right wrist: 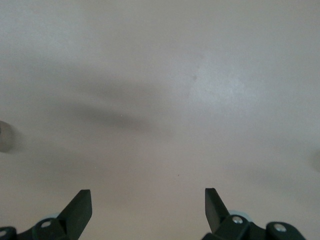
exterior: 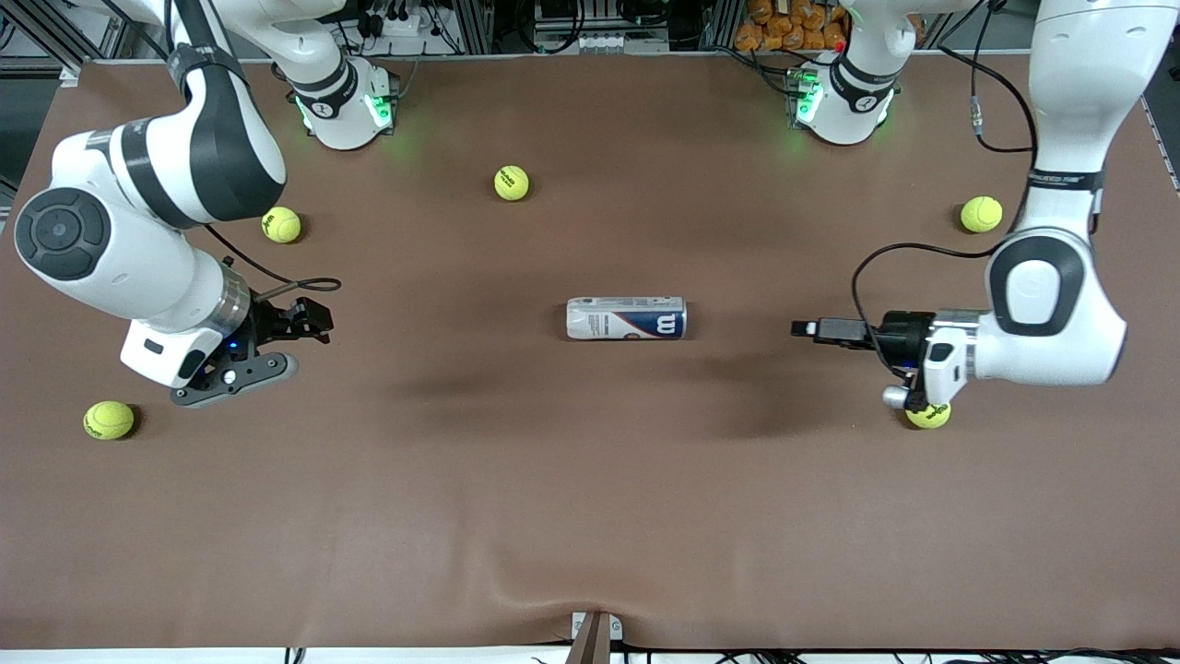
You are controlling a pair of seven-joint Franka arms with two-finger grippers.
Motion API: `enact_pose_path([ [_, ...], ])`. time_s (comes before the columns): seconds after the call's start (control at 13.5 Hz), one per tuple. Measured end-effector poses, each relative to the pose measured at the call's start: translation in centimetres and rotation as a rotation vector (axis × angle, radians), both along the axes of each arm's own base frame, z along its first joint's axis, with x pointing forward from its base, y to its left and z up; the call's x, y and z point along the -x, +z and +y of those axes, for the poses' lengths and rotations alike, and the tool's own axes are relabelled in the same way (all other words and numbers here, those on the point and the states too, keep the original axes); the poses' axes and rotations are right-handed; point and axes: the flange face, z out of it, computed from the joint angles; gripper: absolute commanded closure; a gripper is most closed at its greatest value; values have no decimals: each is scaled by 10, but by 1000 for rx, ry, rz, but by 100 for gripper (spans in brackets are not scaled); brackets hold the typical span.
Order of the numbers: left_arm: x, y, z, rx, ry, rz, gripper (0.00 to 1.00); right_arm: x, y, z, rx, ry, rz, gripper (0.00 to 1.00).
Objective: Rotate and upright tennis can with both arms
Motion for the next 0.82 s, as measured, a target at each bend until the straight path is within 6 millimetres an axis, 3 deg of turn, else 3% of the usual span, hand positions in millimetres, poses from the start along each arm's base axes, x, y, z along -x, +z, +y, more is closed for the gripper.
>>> enact_pose_path([
  [0.22,16,-19,-27,23,4,-28,0,2,5,-20,8,-49,23,0],
  [0.45,36,-37,-27,108,19,-50,0,7,16,-46,13,-89,41,0],
  [0.82,60,-72,-27,183,51,-88,0,9,17,-39,11,-78,46,0],
])
